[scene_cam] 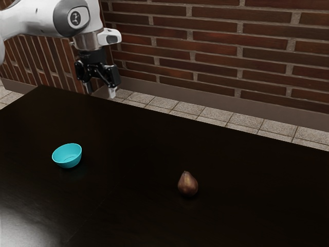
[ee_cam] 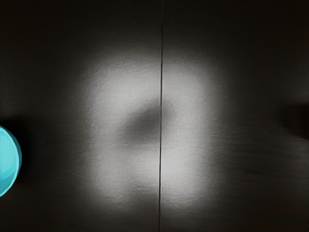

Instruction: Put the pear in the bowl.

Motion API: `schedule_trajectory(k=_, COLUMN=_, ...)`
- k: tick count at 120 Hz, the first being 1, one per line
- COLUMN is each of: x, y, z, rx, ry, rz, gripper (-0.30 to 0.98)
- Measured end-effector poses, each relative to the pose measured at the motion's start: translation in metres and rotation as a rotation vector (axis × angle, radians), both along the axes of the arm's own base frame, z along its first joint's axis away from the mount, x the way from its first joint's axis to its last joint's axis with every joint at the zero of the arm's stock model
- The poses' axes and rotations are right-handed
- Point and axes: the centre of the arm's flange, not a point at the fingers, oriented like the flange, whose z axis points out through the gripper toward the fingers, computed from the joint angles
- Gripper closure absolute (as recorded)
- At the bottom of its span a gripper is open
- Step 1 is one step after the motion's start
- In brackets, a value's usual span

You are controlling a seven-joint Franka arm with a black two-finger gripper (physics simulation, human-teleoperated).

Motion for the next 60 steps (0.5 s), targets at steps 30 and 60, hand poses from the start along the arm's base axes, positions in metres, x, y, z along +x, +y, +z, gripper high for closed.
schedule_trajectory(k=30, x=0.007, y=0.000, z=-0.013, rx=0.004, ry=0.012, rz=0.043, gripper=0.01)
schedule_trajectory(k=60, x=0.045, y=-0.081, z=-0.126, rx=-0.002, ry=0.033, rz=-0.034, gripper=0.01)
